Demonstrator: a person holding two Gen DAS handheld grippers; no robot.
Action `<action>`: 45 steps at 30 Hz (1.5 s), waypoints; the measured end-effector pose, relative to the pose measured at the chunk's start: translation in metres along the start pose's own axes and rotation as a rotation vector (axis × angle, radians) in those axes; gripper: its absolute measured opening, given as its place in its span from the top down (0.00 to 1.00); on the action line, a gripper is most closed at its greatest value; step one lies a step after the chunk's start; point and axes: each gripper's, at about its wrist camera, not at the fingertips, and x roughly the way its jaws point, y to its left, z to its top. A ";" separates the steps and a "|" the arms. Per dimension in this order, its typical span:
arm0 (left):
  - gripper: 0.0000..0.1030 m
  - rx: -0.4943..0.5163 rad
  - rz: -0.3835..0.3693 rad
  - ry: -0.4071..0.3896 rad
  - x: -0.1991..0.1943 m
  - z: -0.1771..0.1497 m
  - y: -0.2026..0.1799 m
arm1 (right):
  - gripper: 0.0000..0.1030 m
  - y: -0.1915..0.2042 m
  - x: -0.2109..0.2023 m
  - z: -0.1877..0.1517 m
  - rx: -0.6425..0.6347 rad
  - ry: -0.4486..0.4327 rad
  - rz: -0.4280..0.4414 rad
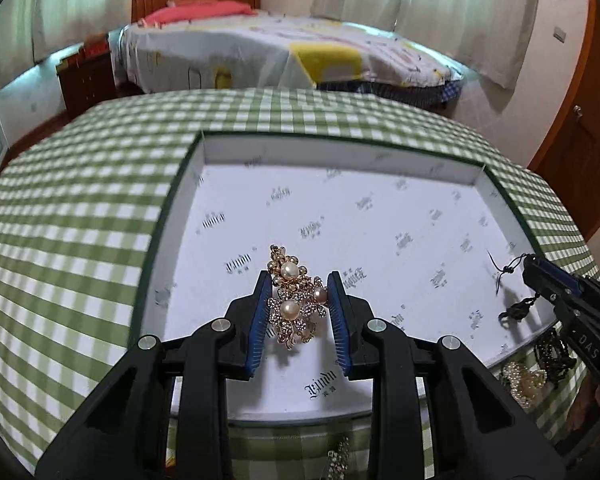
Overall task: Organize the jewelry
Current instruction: 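Open the left tool over the tray liner while the right tool releases the pendant there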
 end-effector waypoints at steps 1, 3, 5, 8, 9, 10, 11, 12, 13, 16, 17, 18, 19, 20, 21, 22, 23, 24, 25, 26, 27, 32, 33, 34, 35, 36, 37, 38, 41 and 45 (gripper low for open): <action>0.73 0.001 -0.001 0.011 0.003 -0.001 -0.001 | 0.82 0.000 0.003 -0.001 0.000 0.010 -0.004; 0.73 0.005 0.003 0.025 0.008 -0.003 -0.003 | 0.82 -0.003 0.007 -0.003 0.002 0.025 -0.007; 0.73 0.003 0.005 0.037 0.011 -0.005 -0.003 | 0.82 -0.003 0.009 -0.005 0.006 0.039 -0.009; 0.71 -0.005 0.003 0.035 0.014 -0.005 -0.003 | 0.73 -0.008 0.009 -0.007 0.016 0.043 -0.008; 0.70 -0.003 0.004 0.036 0.014 -0.005 -0.003 | 0.69 -0.008 0.008 -0.007 0.019 0.039 -0.010; 0.64 -0.003 0.006 0.036 0.014 -0.003 -0.003 | 0.65 -0.009 0.006 -0.008 0.021 0.033 -0.005; 0.59 -0.005 0.011 0.033 0.013 -0.004 -0.003 | 0.60 -0.008 0.005 -0.008 0.021 0.030 -0.002; 0.55 -0.008 0.011 0.028 0.013 -0.003 -0.003 | 0.57 -0.008 0.004 -0.007 0.019 0.024 -0.006; 0.53 -0.010 0.012 0.023 0.012 -0.003 -0.003 | 0.54 -0.008 0.004 -0.007 0.017 0.018 -0.010; 0.49 -0.012 0.013 0.015 0.008 -0.006 -0.002 | 0.54 -0.006 -0.001 -0.007 0.017 0.008 -0.008; 0.49 -0.011 0.014 0.013 0.007 -0.007 -0.001 | 0.54 -0.006 -0.004 -0.008 0.016 0.004 -0.007; 0.48 -0.011 0.015 0.010 0.005 -0.008 -0.001 | 0.54 -0.005 -0.007 -0.008 0.016 -0.001 -0.007; 0.47 -0.011 0.014 0.007 0.002 -0.009 0.001 | 0.54 -0.005 -0.008 -0.008 0.016 -0.004 -0.007; 0.46 -0.011 0.013 0.002 0.000 -0.010 0.001 | 0.54 -0.004 -0.011 -0.010 0.015 -0.009 -0.007; 0.43 -0.012 0.013 -0.003 -0.003 -0.011 0.002 | 0.54 -0.003 -0.014 -0.011 0.014 -0.013 -0.007; 0.42 -0.013 0.012 -0.007 -0.005 -0.012 0.002 | 0.54 -0.002 -0.017 -0.012 0.012 -0.017 -0.006; 0.42 -0.015 0.010 -0.012 -0.007 -0.012 0.002 | 0.54 -0.001 -0.019 -0.013 0.011 -0.019 -0.006; 0.41 -0.016 0.009 -0.015 -0.008 -0.012 0.003 | 0.54 -0.001 -0.021 -0.014 0.009 -0.021 -0.006; 0.41 -0.016 0.009 -0.016 -0.009 -0.011 0.003 | 0.54 0.000 -0.023 -0.015 0.007 -0.023 -0.007; 0.40 -0.017 0.009 -0.016 -0.010 -0.011 0.003 | 0.54 0.000 -0.024 -0.015 0.007 -0.024 -0.007; 0.40 -0.017 0.009 -0.018 -0.011 -0.011 0.004 | 0.54 0.000 -0.025 -0.016 0.007 -0.024 -0.007; 0.40 -0.010 0.010 -0.023 -0.013 -0.009 0.003 | 0.54 0.000 -0.026 -0.020 0.010 -0.021 -0.008; 0.39 -0.009 0.010 -0.023 -0.013 -0.009 0.003 | 0.54 0.000 -0.026 -0.020 0.009 -0.020 -0.008; 0.39 -0.009 0.010 -0.024 -0.014 -0.008 0.003 | 0.54 0.000 -0.026 -0.021 0.010 -0.021 -0.008; 0.39 -0.008 0.009 -0.026 -0.014 -0.007 0.003 | 0.54 0.000 -0.026 -0.021 0.009 -0.022 -0.008; 0.38 -0.007 0.009 -0.029 -0.015 -0.007 0.004 | 0.54 0.001 -0.027 -0.021 0.009 -0.023 -0.008; 0.37 -0.005 0.010 -0.034 -0.017 -0.007 0.005 | 0.54 0.001 -0.027 -0.020 0.008 -0.025 -0.008; 0.37 -0.003 0.012 -0.038 -0.019 -0.007 0.006 | 0.54 0.002 -0.028 -0.020 0.006 -0.028 -0.008; 0.35 -0.004 0.013 -0.052 -0.027 -0.007 0.008 | 0.54 0.004 -0.031 -0.020 0.004 -0.035 -0.008; 0.35 -0.016 0.007 -0.068 -0.043 -0.012 0.013 | 0.54 0.008 -0.036 -0.023 0.005 -0.042 -0.001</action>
